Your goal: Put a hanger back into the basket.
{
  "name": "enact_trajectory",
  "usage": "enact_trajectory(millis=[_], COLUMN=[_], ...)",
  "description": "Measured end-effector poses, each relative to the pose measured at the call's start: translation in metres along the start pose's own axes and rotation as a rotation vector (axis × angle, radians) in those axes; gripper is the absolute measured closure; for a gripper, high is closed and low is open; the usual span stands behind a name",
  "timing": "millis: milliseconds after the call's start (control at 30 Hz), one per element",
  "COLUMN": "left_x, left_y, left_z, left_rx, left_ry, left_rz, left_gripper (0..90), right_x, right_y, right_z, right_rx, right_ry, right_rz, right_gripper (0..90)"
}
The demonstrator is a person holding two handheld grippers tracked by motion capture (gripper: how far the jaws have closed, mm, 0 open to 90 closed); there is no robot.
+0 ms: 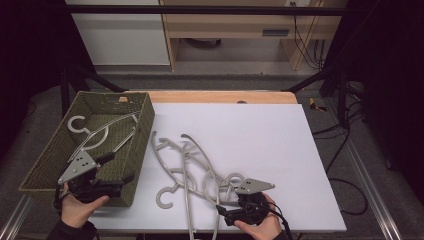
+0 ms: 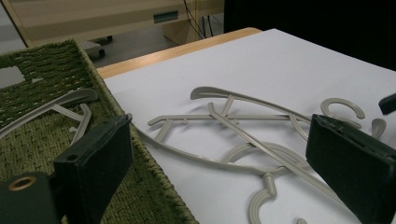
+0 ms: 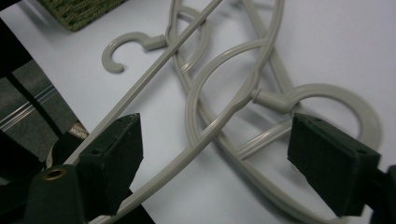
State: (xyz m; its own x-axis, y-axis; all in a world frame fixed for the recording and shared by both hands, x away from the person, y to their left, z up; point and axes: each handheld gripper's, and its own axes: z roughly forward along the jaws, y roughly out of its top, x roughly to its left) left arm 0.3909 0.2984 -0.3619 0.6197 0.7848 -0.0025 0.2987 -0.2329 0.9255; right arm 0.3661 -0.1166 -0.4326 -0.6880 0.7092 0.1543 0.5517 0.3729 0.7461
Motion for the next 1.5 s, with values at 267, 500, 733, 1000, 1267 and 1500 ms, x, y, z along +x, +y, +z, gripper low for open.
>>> enact_trajectory(millis=[267,500,733,1000,1267,1500], left_x=[0.005,0.004,0.004,0.004,0.003,0.003], left_y=[0.001,0.001,0.000,0.000,0.000,0.000], left_z=[-0.006,-0.005,-0.003,-0.003,-0.003,-0.003], left_rx=[-0.014,-0.009,-0.003,-0.002,0.001,0.004], left_ry=[0.016,0.011,0.009,0.009,0.010,0.009], left_rz=[-0.008,-0.007,-0.005,-0.004,-0.006,-0.001], left_gripper=[7.3,7.5,7.7,7.9,8.1,8.3], right_x=[0.010,0.010,0.012,0.006,-0.003,-0.007], right_y=[-0.008,-0.011,-0.011,-0.011,-0.008,-0.008], right_z=[0.024,0.032,0.041,0.043,0.039,0.037], right_rx=[0.095,0.154,0.195,0.188,0.211,0.228], right_ry=[0.047,0.043,0.040,0.055,0.049,0.031], right_rz=[0.017,0.046,0.083,0.094,0.170,0.178], right_gripper=[30.9,42.4,45.6,57.9,68.5,77.4])
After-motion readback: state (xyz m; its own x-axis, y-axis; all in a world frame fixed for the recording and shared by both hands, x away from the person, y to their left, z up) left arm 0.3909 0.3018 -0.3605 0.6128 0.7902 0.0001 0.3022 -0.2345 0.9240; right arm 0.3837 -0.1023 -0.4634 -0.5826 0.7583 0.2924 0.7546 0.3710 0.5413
